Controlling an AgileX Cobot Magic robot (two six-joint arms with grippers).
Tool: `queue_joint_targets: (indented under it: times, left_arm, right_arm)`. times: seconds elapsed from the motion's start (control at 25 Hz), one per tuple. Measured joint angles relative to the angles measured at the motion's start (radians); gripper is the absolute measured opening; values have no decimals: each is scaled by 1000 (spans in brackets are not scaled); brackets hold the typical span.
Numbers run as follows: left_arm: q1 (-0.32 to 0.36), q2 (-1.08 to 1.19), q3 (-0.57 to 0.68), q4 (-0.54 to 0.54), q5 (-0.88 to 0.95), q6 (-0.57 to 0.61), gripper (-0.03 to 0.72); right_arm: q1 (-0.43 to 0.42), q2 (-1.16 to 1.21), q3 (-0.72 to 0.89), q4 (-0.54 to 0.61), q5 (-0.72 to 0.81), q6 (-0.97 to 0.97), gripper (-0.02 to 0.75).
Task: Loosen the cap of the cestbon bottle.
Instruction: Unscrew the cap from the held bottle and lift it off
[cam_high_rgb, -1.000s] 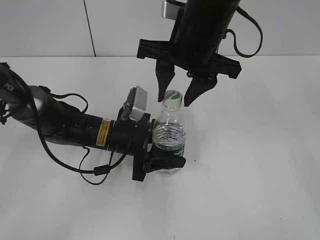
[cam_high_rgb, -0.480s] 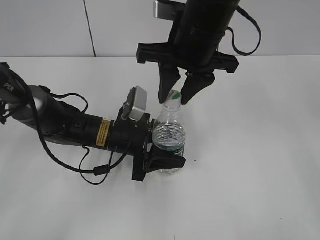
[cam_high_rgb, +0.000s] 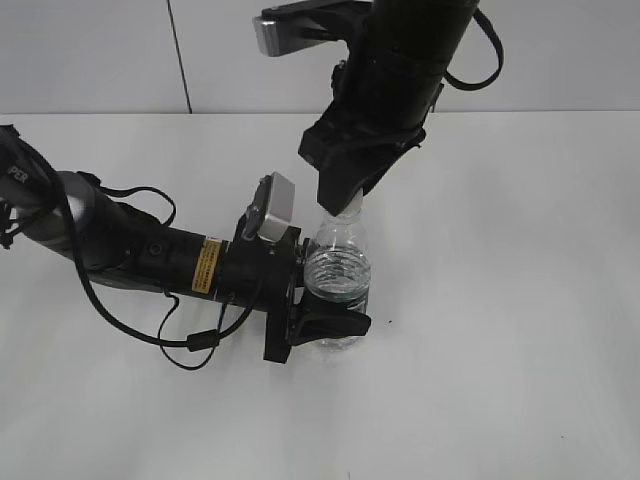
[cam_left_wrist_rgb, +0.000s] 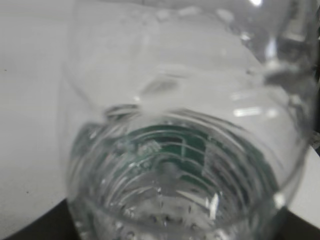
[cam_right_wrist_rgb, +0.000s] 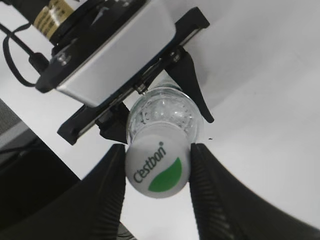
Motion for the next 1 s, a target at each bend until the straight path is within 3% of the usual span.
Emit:
queue_joint_targets:
  times: [0.28,0.56,1.0]
  left_arm:
    - [0,0,0,0,0,0,405]
    - [0,0,0,1,0,3,405]
    - [0,0,0,1,0,3,405]
  right_arm:
    - [0,0,-1,0,0,-302,298]
    - [-1,-1,-1,0,0,-478,298]
    - [-1,-11,-1,-2,0,-523,297]
